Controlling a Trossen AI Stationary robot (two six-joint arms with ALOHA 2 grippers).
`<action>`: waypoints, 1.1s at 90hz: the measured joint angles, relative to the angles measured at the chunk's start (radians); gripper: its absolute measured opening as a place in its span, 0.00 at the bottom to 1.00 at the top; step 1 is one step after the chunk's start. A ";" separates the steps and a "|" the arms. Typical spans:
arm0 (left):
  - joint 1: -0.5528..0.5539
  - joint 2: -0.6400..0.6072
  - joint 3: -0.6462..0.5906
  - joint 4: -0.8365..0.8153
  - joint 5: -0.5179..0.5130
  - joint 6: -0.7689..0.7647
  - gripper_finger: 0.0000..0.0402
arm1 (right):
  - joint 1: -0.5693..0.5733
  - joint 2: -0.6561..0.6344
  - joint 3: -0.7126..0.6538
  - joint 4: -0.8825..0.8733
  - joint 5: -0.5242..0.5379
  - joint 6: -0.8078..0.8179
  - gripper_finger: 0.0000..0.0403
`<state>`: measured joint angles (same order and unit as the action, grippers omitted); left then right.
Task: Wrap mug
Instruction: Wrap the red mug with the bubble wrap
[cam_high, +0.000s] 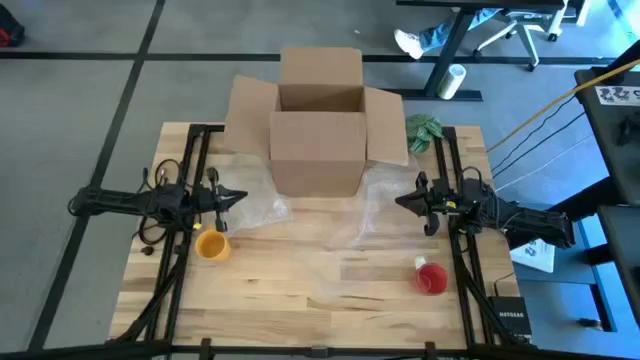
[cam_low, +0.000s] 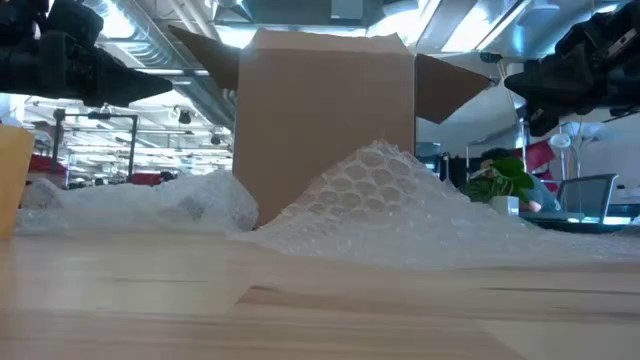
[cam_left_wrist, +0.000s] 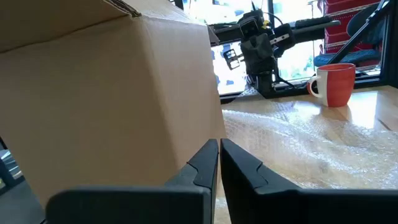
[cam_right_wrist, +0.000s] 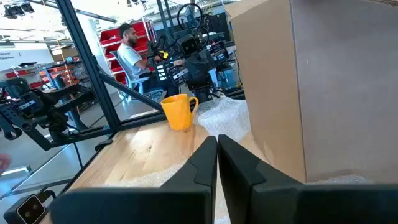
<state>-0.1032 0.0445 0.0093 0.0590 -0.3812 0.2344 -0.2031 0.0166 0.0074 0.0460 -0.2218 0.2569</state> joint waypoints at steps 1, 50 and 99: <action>0.000 0.000 0.000 0.000 0.000 0.000 0.00 | 0.000 0.000 0.000 0.000 0.000 0.000 0.00; 0.000 0.000 0.000 0.000 0.000 0.000 0.00 | 0.000 0.000 0.000 0.000 0.000 0.000 0.00; 0.000 0.000 0.000 0.000 0.000 -0.033 0.00 | 0.000 0.000 0.000 0.000 0.000 0.000 0.00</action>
<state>-0.1032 0.0444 0.0093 0.0593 -0.3809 0.2016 -0.2029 0.0166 0.0077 0.0460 -0.2218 0.2569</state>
